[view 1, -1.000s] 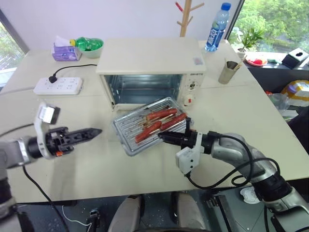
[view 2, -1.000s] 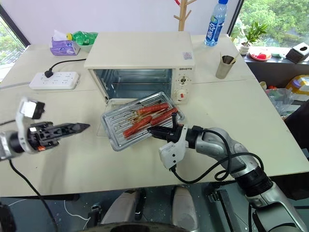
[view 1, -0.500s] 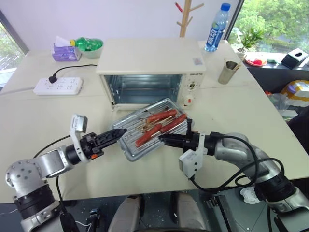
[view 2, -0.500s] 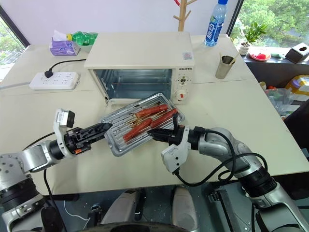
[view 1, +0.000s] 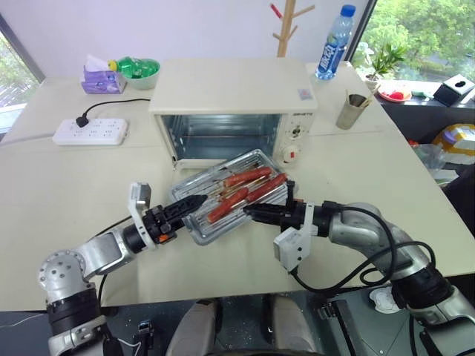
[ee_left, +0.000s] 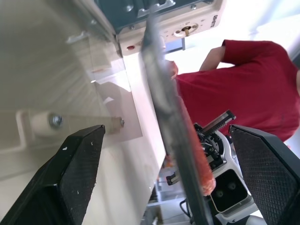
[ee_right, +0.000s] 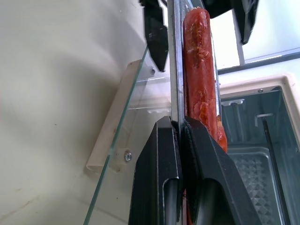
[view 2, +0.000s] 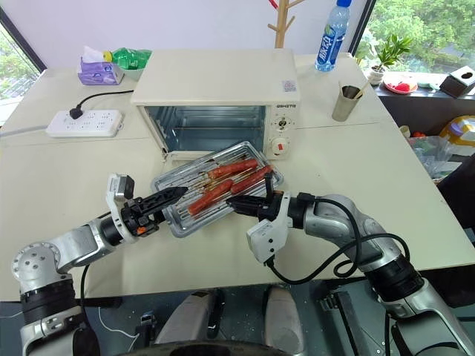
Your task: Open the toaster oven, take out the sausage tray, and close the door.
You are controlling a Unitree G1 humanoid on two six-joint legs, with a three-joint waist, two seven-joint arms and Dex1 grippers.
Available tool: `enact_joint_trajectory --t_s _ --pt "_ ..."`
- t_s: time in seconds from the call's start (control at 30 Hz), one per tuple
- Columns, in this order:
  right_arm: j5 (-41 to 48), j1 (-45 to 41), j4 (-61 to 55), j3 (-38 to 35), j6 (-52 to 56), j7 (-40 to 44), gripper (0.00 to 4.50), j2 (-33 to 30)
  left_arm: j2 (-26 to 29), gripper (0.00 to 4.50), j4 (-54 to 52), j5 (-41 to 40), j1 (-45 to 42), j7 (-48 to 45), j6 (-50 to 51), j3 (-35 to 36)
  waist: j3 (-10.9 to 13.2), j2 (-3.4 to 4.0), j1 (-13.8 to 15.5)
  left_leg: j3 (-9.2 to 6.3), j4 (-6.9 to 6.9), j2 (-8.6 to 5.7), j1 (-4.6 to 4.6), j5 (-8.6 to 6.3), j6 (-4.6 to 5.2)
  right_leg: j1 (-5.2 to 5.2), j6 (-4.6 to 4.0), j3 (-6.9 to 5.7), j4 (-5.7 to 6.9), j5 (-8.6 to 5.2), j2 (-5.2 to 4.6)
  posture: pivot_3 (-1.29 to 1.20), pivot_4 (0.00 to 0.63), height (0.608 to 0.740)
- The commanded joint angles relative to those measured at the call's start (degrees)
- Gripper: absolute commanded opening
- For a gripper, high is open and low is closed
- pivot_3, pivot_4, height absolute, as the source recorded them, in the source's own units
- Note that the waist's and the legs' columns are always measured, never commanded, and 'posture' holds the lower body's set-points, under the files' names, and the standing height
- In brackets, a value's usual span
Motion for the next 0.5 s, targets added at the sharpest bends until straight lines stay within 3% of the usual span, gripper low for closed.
enact_joint_trajectory --t_s 0.03,0.07,0.23,0.5 --pt "1.15 -1.28 -2.51 -2.03 -0.28 -0.4 0.0 0.39 1.0 2.79 -1.91 -4.68 1.3 1.66 -3.0 -2.08 0.0 0.0 0.0 0.0 0.0 0.0 0.0 0.0 0.0 0.0 -0.01 0.0 0.0 0.0 0.0 0.0 0.15 0.739" --pt "1.13 -1.28 -2.54 -2.05 -0.23 -0.41 0.0 0.38 1.16 2.07 -1.91 -6.0 1.73 2.48 -3.93 -2.68 0.0 0.0 0.04 0.0 0.0 0.0 0.0 0.0 0.0 0.0 -0.01 0.01 -0.01 0.0 0.0 0.0 0.15 0.739" --pt "1.08 -1.11 -2.67 -2.25 0.0 -0.24 0.0 0.36 3.13 0.03 -2.59 -10.73 3.28 4.79 -7.69 -5.63 -0.01 0.01 0.06 0.01 -0.01 0.0 -0.01 0.0 0.0 0.0 -0.02 0.01 -0.03 -0.01 -0.01 0.0 0.15 0.739" --pt "1.45 -0.34 -3.01 -2.98 0.36 0.16 0.0 -0.06 8.08 0.03 -2.57 -19.72 5.94 9.45 -13.45 -9.81 -0.01 0.01 0.11 0.0 -0.02 0.0 -0.01 0.0 0.01 0.0 -0.04 0.02 -0.05 -0.02 -0.01 0.0 0.15 0.739"
